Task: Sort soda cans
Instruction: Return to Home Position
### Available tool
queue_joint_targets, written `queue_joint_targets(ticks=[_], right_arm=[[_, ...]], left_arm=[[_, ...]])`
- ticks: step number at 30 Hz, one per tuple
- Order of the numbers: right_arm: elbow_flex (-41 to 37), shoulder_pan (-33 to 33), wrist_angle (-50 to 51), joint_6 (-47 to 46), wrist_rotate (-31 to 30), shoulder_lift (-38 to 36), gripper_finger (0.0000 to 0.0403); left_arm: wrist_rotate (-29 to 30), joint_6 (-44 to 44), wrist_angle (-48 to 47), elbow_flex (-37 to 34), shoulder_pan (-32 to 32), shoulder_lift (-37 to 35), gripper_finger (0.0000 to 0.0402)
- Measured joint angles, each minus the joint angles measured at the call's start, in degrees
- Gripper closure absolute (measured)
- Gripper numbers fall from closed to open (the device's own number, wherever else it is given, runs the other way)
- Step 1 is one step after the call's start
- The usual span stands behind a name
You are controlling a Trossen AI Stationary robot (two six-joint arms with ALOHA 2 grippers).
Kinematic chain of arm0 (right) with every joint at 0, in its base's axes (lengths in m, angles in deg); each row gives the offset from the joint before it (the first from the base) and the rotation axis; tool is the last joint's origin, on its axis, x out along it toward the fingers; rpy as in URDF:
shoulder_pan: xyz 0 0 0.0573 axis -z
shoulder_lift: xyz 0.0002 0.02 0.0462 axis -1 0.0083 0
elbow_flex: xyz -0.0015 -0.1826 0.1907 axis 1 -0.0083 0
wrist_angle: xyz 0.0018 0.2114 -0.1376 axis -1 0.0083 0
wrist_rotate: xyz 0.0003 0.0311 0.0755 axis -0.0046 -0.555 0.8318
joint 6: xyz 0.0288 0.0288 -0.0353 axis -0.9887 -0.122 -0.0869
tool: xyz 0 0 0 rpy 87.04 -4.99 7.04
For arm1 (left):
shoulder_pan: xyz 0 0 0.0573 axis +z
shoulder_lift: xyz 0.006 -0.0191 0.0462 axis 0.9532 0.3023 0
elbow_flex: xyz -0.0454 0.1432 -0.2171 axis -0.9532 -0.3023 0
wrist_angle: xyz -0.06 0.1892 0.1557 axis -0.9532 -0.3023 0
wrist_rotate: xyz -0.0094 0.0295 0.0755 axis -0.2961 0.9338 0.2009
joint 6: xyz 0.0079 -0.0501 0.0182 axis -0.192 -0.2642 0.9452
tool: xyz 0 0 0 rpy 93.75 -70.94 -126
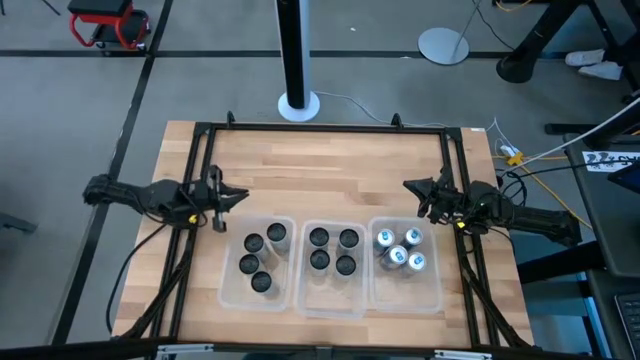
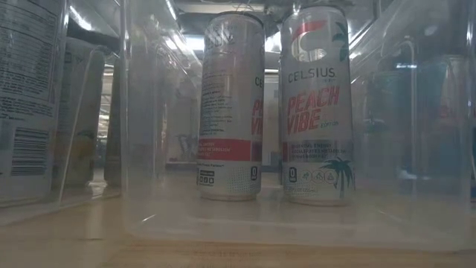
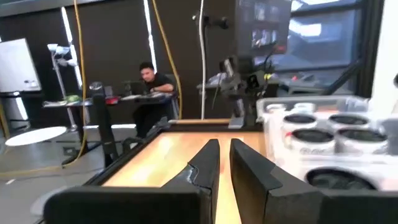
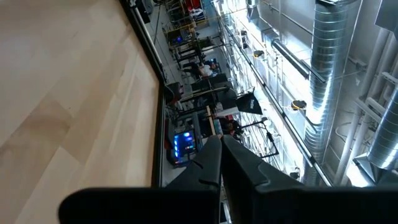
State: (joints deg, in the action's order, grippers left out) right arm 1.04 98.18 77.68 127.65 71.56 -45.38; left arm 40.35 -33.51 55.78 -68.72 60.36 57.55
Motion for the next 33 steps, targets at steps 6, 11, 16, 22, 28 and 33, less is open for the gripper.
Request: queue_joint_targets(ticks=[6, 11, 16, 22, 28, 33], right_arm=[[0.0, 0.0, 0.0, 0.0, 0.0, 0.0, 0.0391], [-0.02, 0.01, 0.0, 0.0, 0.0, 0.0, 0.0391], [-0.02, 0.01, 0.0, 0.0, 0.0, 0.0, 0.0391], [-0.02, -0.01, 0.0, 0.02, 0.02, 0.02, 0.0391], [-0.04, -0.01, 0.0, 0.02, 0.02, 0.02, 0.0391], [-0.04, -0.01, -0.01, 0.02, 0.02, 0.02, 0.0391]], left_arm=[[-4.51, -1.75, -3.54, -0.13, 8.94, 0.0, 0.037], [-11.27, -4.48, -8.28, -0.13, 14.8, 0.0, 0.037], [-15.22, -5.9, -8.07, -1.89, 18.69, -0.56, 0.037], [-20.06, -6.09, -4.67, -3.52, 22.43, -1.36, 0.037], [-20.07, -5.92, -4.67, -3.52, 25.41, -1.44, 0.037], [-20.07, -5.81, -4.7, -3.52, 25.71, -1.27, 0.037]])
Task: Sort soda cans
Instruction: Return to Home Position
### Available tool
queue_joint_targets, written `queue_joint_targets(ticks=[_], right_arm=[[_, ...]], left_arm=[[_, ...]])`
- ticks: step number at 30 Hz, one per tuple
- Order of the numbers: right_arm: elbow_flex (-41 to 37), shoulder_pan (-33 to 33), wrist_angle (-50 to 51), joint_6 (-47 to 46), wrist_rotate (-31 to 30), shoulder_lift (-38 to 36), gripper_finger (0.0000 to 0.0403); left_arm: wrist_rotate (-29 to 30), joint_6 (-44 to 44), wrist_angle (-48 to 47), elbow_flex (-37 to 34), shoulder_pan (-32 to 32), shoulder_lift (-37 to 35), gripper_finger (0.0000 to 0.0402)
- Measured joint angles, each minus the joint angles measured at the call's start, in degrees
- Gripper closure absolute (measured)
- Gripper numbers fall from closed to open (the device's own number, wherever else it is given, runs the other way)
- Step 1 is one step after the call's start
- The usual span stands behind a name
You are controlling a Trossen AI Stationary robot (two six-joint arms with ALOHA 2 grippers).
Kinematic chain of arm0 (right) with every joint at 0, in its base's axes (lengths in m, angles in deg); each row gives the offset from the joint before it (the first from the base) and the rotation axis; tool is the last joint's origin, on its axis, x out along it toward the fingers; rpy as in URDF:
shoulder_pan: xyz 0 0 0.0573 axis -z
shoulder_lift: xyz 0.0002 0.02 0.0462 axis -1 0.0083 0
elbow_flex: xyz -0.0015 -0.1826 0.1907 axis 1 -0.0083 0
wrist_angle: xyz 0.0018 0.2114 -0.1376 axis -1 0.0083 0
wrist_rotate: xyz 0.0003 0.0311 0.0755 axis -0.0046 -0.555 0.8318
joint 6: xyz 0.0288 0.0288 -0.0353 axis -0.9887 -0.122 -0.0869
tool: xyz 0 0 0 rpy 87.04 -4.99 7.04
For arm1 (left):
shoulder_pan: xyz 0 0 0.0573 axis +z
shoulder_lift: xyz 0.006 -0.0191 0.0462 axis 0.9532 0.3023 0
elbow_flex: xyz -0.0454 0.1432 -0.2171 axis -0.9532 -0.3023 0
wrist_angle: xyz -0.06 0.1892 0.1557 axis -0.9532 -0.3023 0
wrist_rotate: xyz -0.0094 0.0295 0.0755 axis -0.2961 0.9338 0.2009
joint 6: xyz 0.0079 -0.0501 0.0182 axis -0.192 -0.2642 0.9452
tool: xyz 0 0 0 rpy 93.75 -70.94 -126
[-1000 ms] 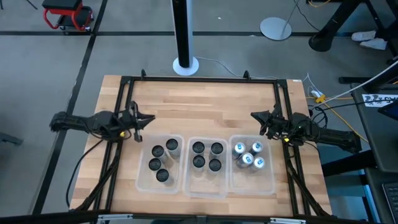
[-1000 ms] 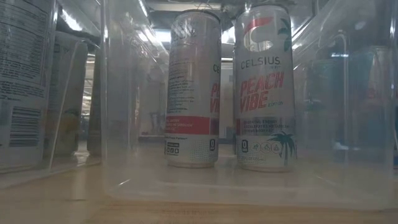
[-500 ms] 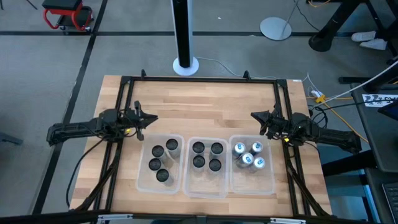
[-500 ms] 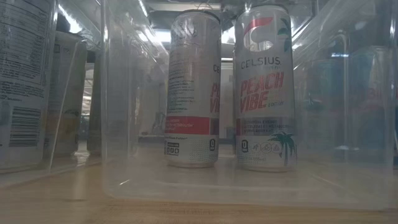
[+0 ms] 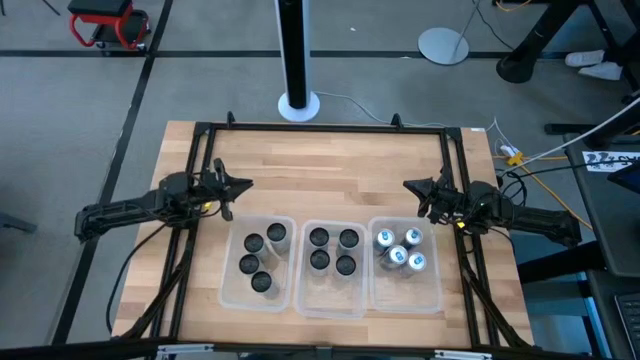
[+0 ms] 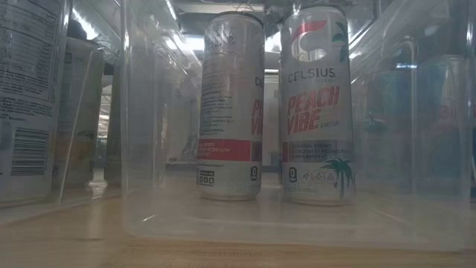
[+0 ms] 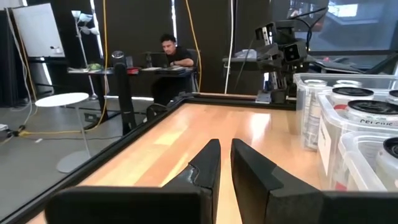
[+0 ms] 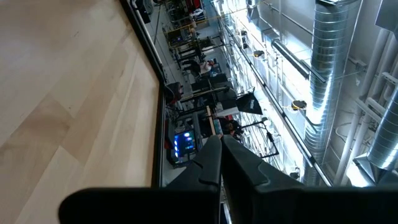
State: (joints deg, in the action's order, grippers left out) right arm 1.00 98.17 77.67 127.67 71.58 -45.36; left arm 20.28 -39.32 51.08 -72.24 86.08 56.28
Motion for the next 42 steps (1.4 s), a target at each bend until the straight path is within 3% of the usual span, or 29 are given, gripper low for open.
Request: queue_joint_targets(ticks=[7, 13, 21, 42], right_arm=[[0.0, 0.0, 0.01, 0.0, 0.0, 0.0, 0.0391], [0.0, 0.0, -0.01, 0.0, 0.0, 0.0, 0.0391], [0.0, 0.0, -0.01, -0.01, -0.01, 0.0, 0.0391], [0.0, 0.0, -0.01, -0.02, -0.02, 0.0, 0.0391]], left_arm=[[0.02, -1.14, 0.0, 0.0, 0.0, 0.0, 0.037], [0.03, 4.53, 0.06, 0.0, 0.0, -0.05, 0.037], [0.04, 0.73, -0.01, 0.0, 0.0, 0.0, 0.037], [0.04, 0.98, -0.02, 0.0, 0.0, 0.0, 0.037]])
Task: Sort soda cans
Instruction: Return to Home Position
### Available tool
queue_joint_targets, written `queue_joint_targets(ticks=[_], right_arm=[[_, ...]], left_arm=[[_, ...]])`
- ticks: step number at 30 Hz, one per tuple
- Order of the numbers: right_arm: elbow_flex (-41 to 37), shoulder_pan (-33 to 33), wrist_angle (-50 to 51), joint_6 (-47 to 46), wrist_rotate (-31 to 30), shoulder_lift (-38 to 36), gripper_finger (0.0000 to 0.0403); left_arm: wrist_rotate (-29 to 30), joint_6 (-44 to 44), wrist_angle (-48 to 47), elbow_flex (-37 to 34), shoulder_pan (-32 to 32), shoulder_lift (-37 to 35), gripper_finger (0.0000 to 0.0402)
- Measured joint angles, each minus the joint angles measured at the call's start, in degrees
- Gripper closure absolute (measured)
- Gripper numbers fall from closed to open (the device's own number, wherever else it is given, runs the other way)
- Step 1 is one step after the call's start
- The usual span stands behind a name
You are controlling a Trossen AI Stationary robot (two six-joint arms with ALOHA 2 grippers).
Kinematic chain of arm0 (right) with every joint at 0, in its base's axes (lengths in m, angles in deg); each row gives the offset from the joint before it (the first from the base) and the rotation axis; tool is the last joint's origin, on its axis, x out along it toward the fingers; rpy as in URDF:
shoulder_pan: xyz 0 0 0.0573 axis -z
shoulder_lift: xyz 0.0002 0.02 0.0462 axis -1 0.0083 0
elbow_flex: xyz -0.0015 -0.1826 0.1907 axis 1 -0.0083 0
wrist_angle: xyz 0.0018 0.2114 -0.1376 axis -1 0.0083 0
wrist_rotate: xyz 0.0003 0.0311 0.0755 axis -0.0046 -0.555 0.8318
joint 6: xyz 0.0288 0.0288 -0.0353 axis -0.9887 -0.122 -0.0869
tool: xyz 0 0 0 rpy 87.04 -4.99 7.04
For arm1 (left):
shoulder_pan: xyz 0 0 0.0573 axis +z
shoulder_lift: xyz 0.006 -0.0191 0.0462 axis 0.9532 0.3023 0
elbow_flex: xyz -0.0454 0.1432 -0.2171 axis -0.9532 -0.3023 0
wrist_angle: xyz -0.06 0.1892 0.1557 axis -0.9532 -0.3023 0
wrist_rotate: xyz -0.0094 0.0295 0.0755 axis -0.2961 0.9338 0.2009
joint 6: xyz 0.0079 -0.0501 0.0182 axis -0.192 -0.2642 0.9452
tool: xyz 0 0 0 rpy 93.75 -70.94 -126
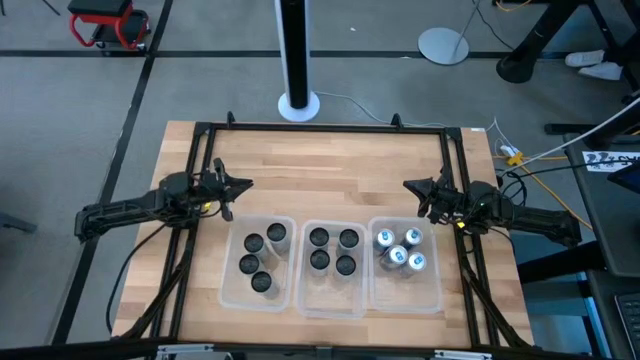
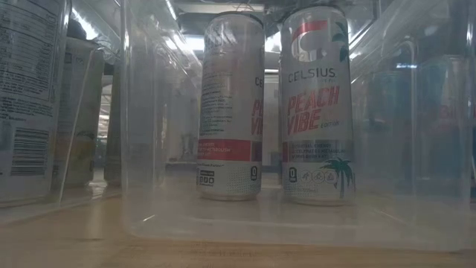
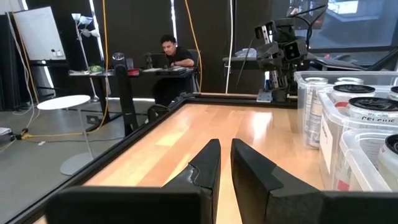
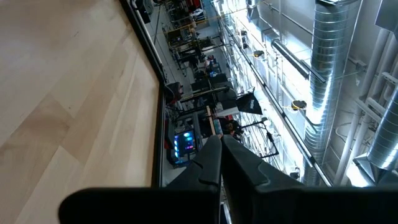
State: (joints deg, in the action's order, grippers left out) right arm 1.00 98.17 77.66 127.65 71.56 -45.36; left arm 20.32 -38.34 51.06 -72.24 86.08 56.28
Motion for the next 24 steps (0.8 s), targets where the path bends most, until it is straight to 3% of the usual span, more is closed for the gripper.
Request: queue_joint_targets(ticks=[24], right_arm=[[0.0, 0.0, 0.0, 0.01, 0.0, 0.0, 0.0391]], left_arm=[[0.0, 1.12, 0.0, -0.02, 0.0, 0.0, 0.037]])
